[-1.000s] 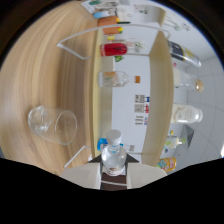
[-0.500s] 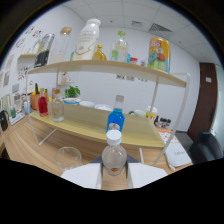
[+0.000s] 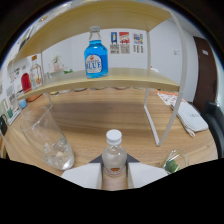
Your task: Make me a cup of Mojito.
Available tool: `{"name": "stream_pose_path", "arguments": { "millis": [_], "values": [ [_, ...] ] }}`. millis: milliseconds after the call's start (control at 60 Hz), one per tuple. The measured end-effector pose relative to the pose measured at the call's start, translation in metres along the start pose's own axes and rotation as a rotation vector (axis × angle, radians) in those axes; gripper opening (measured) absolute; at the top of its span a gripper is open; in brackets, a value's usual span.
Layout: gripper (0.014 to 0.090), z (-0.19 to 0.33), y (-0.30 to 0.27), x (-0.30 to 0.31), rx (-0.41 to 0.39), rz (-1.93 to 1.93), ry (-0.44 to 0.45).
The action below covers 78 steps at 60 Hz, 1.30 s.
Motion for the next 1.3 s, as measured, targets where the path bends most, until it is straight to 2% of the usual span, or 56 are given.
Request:
{"name": "stream_pose_path", "arguments": {
  "millis": [300,350,417,550,583,617,833,1017,1167,1300],
  "values": [
    [0.036,-0.001,0.017,-0.001,-0.045,0.0,0.004],
    [0.0382,-0.004,0.016,0.001,-0.04,-0.003,0.015],
    [0.0471,-0.01,0.011,0.004,-0.031,-0.004,0.035],
    [0.0778,-0.039,-0.011,0.004,0.001,0.007,0.07],
    [0.0835,-0.048,-0.021,0.003,0.021,0.014,0.081],
    [0.0857,-0.061,-0.031,0.001,0.042,0.025,0.092],
    [0.0857,-0.131,-0.081,-0.035,0.138,0.073,0.119],
    [0.0851,-0.157,-0.073,-0.089,0.13,0.063,0.113],
    [0.0851,-0.16,-0.054,-0.129,0.087,0.063,0.108],
    [0.0855,-0.172,-0.076,-0.166,0.114,0.09,0.093]
  ]
}}
